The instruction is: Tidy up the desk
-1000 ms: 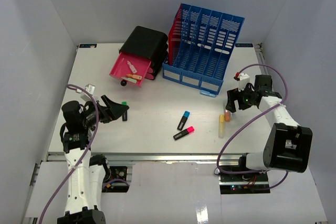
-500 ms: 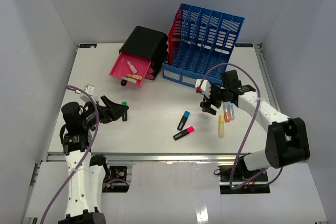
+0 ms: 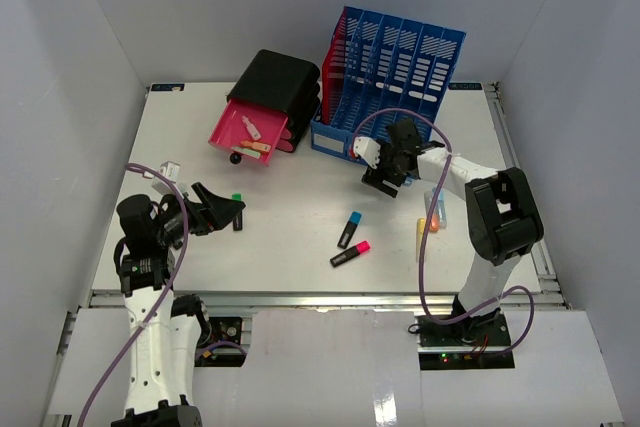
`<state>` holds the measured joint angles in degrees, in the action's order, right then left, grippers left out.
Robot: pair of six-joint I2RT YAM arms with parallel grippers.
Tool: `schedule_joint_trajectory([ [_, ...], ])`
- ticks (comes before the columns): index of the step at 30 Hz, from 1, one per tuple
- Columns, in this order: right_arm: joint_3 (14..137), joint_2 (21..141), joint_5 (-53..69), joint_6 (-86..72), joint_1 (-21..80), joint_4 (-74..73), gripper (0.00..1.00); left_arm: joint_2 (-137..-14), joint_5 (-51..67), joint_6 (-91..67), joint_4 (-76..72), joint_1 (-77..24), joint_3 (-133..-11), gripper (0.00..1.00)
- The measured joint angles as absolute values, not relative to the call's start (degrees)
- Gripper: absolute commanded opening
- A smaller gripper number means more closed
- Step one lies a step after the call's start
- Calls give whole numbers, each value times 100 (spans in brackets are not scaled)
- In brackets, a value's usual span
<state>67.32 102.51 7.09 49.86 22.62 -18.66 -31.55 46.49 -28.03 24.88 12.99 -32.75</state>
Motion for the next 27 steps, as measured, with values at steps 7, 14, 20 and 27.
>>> schedule_joint_trajectory([
  [7,6764,10503,118,4697,2327,-1811,79,-3155,4648,-2803,2490,1299,-3275,98],
  [14,6850,10618,164,4650,2324,-1911,71,-3155,4648,-2801,2493,1299,-3275,98],
  [20,6879,10630,589,4689,2309,-2188,66,-3155,4648,-2797,2502,1299,-3275,98],
  [27,6953,10629,1139,4696,2252,-2401,62,-3155,4649,-2787,2505,1299,-3275,98],
])
